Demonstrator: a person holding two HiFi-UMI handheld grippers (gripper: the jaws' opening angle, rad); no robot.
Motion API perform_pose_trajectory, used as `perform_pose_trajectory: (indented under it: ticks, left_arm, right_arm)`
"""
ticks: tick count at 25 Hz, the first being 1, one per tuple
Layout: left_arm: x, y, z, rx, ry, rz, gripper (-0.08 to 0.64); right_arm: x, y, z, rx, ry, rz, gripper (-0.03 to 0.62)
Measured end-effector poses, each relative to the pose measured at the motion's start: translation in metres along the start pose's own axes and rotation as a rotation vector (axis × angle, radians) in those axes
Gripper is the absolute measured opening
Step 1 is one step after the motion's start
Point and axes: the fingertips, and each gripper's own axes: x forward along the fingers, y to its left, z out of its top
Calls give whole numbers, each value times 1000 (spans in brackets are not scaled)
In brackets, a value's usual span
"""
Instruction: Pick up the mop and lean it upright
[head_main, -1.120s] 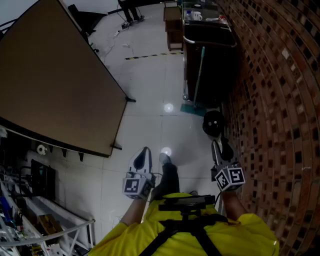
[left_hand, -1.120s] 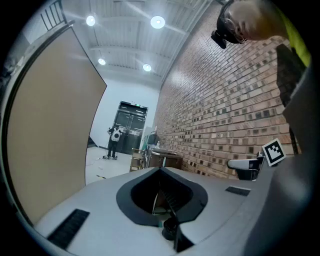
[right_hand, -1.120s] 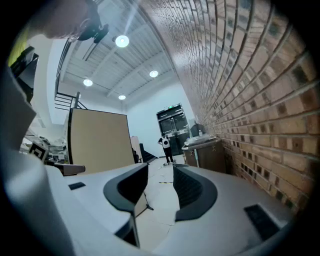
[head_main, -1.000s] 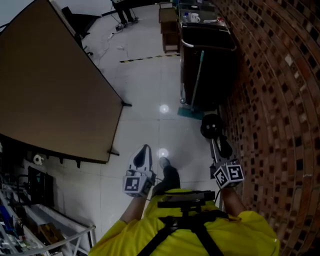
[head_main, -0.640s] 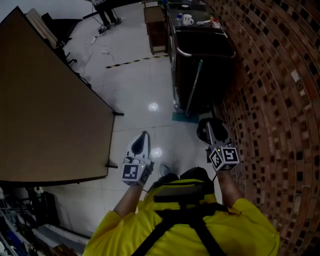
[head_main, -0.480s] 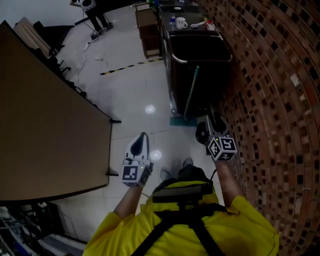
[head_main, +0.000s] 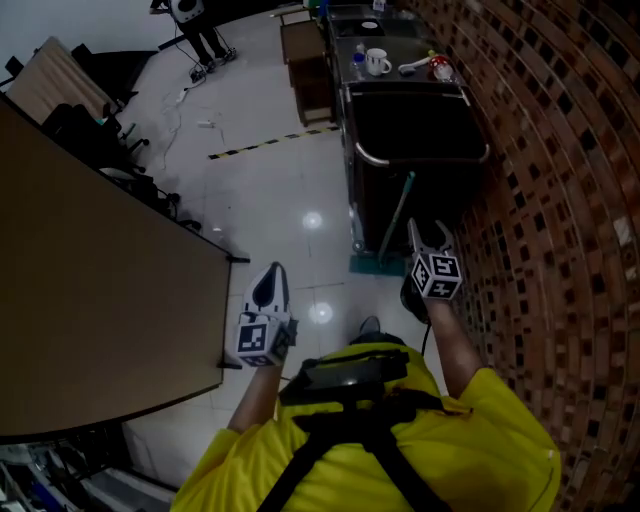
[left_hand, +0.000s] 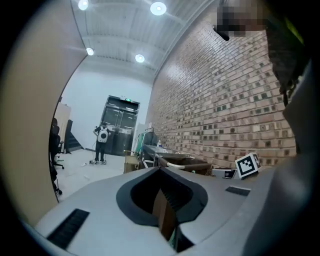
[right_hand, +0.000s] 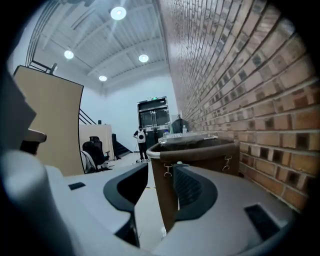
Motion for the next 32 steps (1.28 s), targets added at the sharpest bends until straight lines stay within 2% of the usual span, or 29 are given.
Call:
perform_pose_trajectory:
  ticks: [7,12,14,20,24,29,32]
  left_arm:
    - [56,14,-13,-36,48,22,5]
    - [68,30,-14,-28,94,-5,5]
    - [75,41,-13,-25,118,-9,5]
    - [95,58,4,1,123,-33,5]
    - [105,60,14,3,96,-48,5]
    - [111,54,7,-12,86,-75,5]
    - [115,46,11,-18,50,-86,5]
  right_arm:
    - [138,-60,-68,-92,122,-47,163]
    - [179,-69,-93,-80,181,-60,163]
    - [187,-72,-94,-62,187,-102,121]
    - [183,-65,-93,-60,181,-141,120]
    - [153,-44,-82,-77,153,-110,120]
    - [98,-10,-36,-121,119,-35,118]
    - [65,7,9,-129,97,-2,118]
